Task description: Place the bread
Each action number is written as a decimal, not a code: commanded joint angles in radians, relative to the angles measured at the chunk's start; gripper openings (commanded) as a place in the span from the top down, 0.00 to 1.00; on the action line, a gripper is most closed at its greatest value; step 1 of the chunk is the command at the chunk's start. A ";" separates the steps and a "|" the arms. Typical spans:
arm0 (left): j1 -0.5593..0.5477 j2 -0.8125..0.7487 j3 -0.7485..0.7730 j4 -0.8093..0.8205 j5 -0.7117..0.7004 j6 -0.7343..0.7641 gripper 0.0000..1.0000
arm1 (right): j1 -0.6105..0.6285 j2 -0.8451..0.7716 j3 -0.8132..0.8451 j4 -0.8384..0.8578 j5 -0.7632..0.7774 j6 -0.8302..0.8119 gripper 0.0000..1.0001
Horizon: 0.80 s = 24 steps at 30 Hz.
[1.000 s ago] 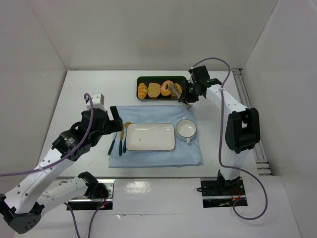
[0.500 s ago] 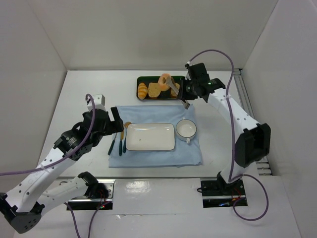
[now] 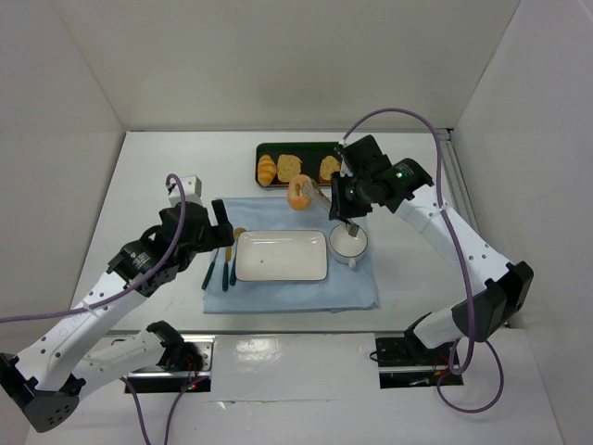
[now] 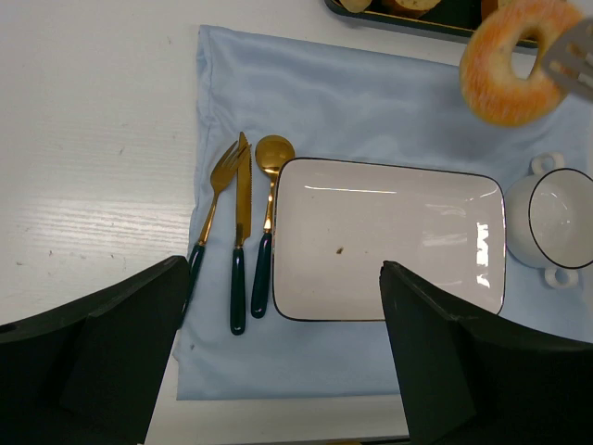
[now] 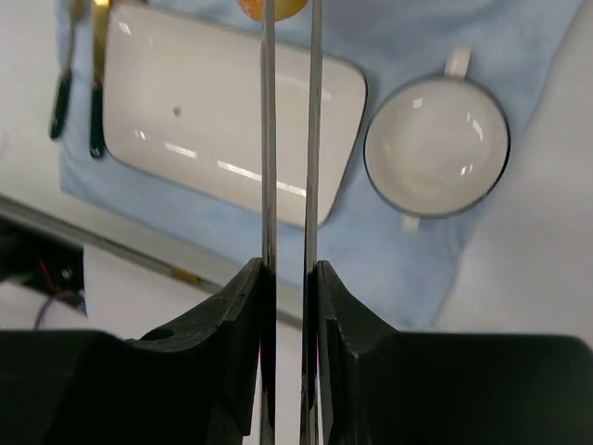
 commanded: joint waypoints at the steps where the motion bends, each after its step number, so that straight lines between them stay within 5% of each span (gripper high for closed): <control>1: -0.004 -0.004 -0.002 0.032 -0.001 -0.006 0.03 | 0.044 -0.035 -0.003 -0.178 -0.045 0.004 0.86; 12: -0.004 -0.013 0.008 0.032 -0.001 -0.006 0.03 | 0.159 -0.163 -0.103 -0.288 -0.215 0.090 0.86; 24: -0.004 -0.053 0.008 0.023 0.009 -0.015 0.03 | 0.268 -0.200 -0.239 -0.256 -0.110 0.190 0.86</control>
